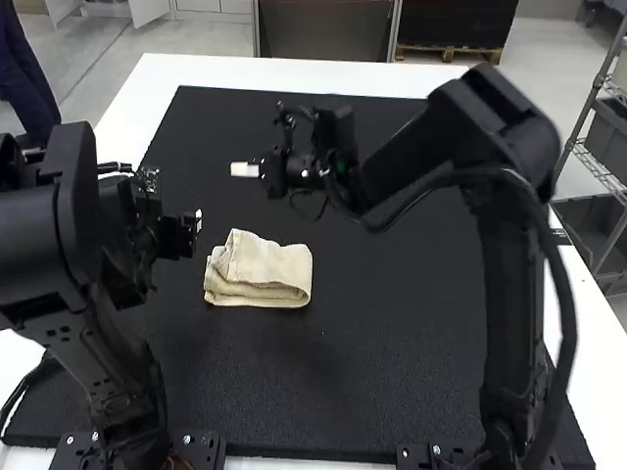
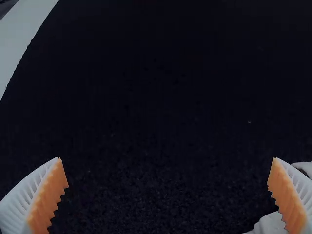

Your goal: Fold the towel.

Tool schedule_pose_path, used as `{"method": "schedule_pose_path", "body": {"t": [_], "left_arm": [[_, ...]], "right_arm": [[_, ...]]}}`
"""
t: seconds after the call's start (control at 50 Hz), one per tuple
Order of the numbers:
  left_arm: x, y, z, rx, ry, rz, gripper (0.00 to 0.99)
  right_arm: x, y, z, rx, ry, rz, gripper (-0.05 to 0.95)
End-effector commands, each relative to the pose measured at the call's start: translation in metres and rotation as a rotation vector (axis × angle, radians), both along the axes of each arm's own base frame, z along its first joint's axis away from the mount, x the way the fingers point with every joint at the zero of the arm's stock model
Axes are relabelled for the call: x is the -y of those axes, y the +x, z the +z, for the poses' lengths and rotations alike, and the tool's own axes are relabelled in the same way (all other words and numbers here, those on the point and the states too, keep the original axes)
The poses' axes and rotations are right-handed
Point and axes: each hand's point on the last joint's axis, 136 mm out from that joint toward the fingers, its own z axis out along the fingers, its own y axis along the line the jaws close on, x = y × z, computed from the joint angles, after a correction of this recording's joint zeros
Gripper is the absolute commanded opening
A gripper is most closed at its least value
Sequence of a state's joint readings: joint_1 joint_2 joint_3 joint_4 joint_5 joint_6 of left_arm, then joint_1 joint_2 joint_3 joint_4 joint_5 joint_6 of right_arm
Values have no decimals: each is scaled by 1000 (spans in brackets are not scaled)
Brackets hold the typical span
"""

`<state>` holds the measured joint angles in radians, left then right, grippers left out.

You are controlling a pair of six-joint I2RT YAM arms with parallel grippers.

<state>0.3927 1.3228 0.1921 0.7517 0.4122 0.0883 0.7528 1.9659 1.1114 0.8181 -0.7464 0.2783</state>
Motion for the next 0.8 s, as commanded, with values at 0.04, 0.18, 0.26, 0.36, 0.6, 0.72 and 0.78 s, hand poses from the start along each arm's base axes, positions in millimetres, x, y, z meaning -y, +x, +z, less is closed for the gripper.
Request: {"method": "schedule_pose_path", "body": {"t": [0.04, 0.18, 0.26, 0.36, 0.6, 0.72, 0.78], "left_arm": [[-4, 9, 18, 45, 8, 3, 966], [-4, 10, 19, 48, 8, 2, 966], [-4, 10, 19, 48, 5, 3, 966], [-5, 10, 20, 51, 2, 6, 966], [-4, 10, 20, 52, 3, 2, 966], [-3, 11, 22, 57, 4, -2, 966], [-3, 11, 22, 57, 4, -4, 966]], "right_arm": [[21, -2, 46, 59, 69, -38, -16], [41, -5, 65, 74, 107, -65, 5], [50, -9, 73, 90, 122, -74, 74], [63, -15, 81, 104, 141, -87, 261], [111, -14, 110, 174, 204, -179, 666], [136, -10, 114, 186, 222, -225, 757], [149, -12, 119, 199, 241, -236, 823]]}}
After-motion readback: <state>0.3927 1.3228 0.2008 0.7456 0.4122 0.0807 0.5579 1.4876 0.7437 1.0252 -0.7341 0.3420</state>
